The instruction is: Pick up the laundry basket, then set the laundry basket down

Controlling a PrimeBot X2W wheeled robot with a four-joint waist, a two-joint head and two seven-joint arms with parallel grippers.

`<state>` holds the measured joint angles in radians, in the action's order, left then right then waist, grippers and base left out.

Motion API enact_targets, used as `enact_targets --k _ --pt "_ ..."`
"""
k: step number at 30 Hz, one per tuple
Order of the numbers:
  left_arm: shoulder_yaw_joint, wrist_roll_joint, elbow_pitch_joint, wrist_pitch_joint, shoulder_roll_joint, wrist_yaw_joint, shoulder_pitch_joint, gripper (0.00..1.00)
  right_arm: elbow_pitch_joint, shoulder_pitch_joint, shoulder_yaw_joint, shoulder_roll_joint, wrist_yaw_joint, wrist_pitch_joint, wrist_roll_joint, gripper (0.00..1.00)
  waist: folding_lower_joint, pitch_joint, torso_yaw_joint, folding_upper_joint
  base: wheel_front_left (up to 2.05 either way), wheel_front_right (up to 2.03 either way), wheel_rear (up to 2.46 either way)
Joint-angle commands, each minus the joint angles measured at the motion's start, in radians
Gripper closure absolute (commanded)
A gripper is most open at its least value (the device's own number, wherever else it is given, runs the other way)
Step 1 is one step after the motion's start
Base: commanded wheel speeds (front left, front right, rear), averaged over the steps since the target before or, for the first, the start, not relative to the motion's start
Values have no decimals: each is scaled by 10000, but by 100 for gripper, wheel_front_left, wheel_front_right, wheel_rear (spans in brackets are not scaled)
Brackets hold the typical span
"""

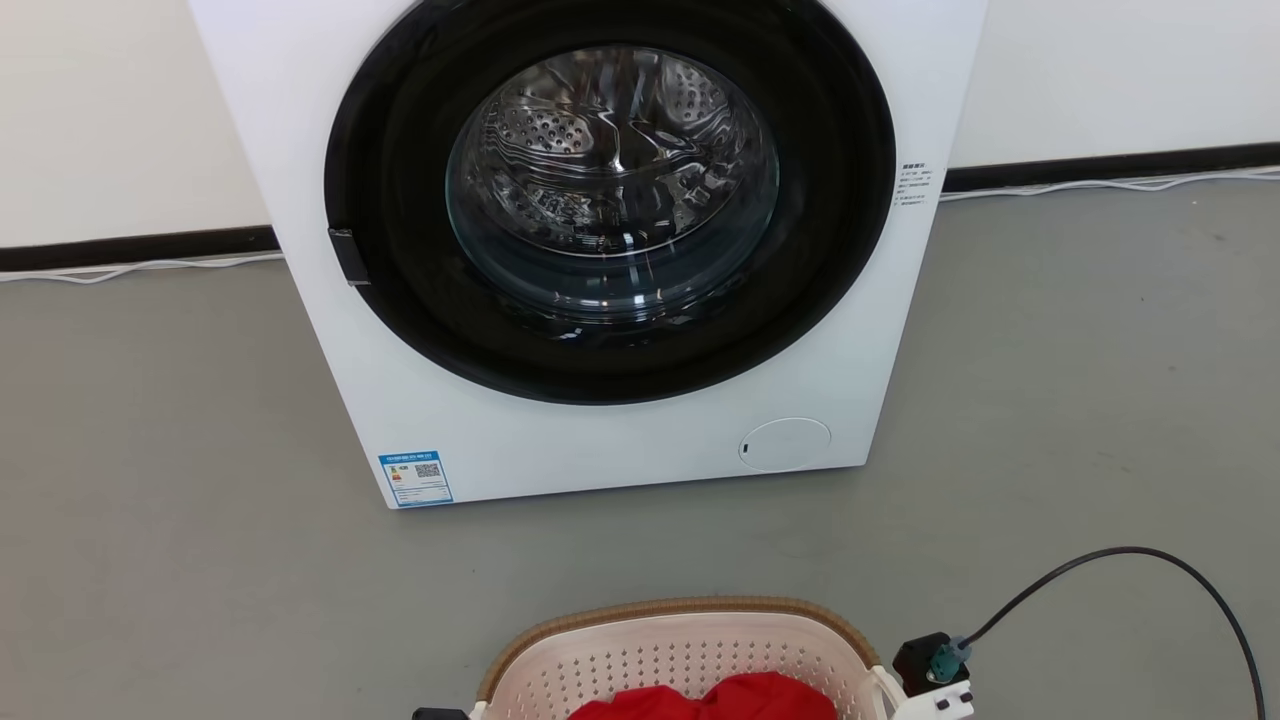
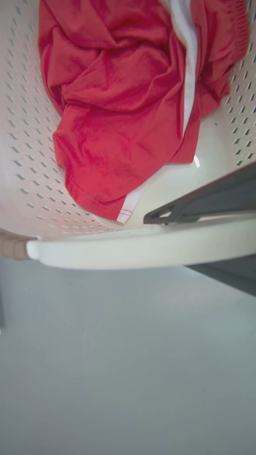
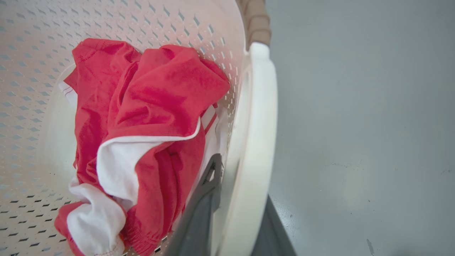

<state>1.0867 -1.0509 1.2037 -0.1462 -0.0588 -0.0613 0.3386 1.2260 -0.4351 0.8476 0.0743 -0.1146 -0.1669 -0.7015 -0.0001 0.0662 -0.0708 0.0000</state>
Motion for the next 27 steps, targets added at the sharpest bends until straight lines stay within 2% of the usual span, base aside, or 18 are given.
enact_targets --k 1,27 --pt "-8 32 -159 -183 86 190 453 100 -224 -436 203 -241 -161 238 -65 100 1 -14 -13 0 0 0 0" --pt "625 -675 -85 -329 86 144 566 100 -58 -642 655 -241 -161 292 -492 100 1 -80 -156 0 0 0 0"
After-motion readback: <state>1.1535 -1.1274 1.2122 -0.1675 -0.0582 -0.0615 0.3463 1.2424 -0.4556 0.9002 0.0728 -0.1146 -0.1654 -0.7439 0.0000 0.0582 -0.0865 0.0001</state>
